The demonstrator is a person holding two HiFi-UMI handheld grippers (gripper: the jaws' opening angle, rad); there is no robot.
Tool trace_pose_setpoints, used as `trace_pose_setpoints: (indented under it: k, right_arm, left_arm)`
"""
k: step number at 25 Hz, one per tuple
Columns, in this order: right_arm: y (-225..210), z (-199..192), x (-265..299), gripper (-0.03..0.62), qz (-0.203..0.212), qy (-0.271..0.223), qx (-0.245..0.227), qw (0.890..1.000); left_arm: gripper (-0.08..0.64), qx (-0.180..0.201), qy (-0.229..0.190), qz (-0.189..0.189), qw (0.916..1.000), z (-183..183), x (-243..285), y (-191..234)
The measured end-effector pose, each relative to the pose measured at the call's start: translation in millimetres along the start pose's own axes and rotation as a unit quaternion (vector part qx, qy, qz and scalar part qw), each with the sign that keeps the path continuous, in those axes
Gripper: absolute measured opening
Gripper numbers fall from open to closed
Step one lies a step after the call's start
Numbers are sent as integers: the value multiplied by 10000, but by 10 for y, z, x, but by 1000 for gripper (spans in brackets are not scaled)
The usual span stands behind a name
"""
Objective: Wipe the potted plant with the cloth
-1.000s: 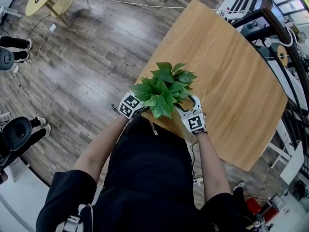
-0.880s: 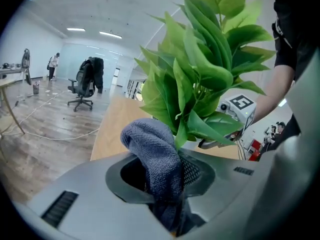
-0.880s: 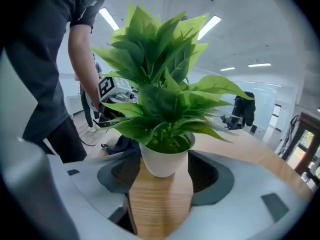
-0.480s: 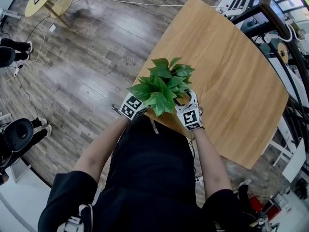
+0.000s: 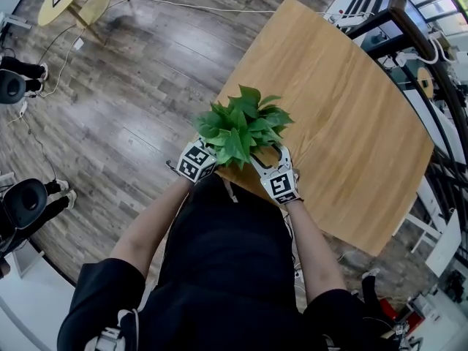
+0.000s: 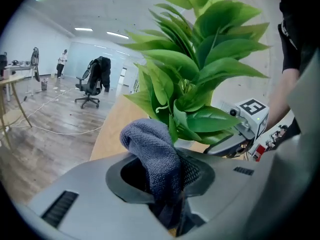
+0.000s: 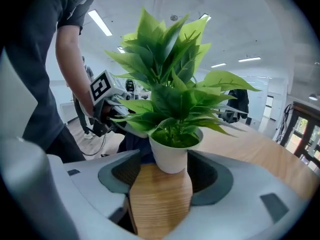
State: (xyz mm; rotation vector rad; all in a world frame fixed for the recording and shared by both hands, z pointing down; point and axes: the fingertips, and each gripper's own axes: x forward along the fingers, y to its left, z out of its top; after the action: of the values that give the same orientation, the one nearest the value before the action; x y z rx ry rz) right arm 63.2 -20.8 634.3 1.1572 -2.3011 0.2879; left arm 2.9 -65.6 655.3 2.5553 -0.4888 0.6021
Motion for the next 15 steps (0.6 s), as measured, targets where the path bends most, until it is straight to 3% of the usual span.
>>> trace_pose_setpoints:
  k: [4, 8, 13, 15]
  right_arm:
    - [107, -82, -65, 273, 173, 134, -121, 9997]
    - [-221, -91, -103, 274, -206, 117, -22, 9997]
    - [-282, 69, 22, 273, 91, 54, -607, 9981]
    - [-265, 103, 54, 273, 137, -8, -541, 9984]
  left_arm:
    - [120, 63, -46, 234, 9997, -16, -58, 111]
    - [118, 175, 162, 345, 9991, -44, -1, 187]
    - [118, 612, 646, 190, 9959, -158, 128, 55]
    - [118, 737, 839, 103, 9937, -188, 138, -49]
